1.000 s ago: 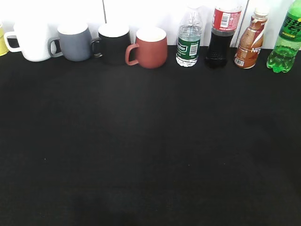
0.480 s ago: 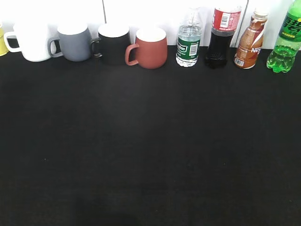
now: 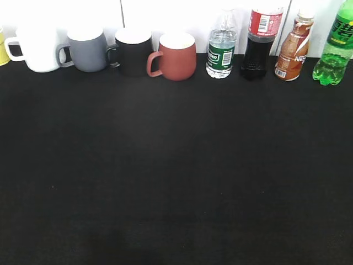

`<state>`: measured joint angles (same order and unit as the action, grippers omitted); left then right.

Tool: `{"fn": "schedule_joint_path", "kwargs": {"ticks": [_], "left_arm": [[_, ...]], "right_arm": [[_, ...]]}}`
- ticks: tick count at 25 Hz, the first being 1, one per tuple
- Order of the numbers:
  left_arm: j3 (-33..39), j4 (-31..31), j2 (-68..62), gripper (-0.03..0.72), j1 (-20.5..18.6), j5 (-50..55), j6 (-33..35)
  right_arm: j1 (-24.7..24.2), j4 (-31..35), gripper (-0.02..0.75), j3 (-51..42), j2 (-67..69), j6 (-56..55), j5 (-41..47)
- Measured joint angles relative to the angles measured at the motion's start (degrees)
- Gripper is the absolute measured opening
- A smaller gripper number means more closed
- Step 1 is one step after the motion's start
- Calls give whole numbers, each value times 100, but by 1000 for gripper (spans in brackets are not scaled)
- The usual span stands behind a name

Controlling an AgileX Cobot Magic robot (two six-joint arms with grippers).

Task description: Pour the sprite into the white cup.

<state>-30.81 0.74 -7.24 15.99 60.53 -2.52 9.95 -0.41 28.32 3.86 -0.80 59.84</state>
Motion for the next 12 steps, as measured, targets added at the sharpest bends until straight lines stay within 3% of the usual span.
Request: {"fn": "schedule_joint_path", "kwargs": {"ticks": [5,9,12], "left_arm": [[0,0,26,415,-121,0,0],[0,0,437,363,-979,0,0],[3,0,759,358,-1275,-2,0]], "right_arm": [[-97,0,594,0,0,0,0],[-1146,0,589,0,-220,-2,-4],[-1320,0,589,0,-430,-2,-16]]}}
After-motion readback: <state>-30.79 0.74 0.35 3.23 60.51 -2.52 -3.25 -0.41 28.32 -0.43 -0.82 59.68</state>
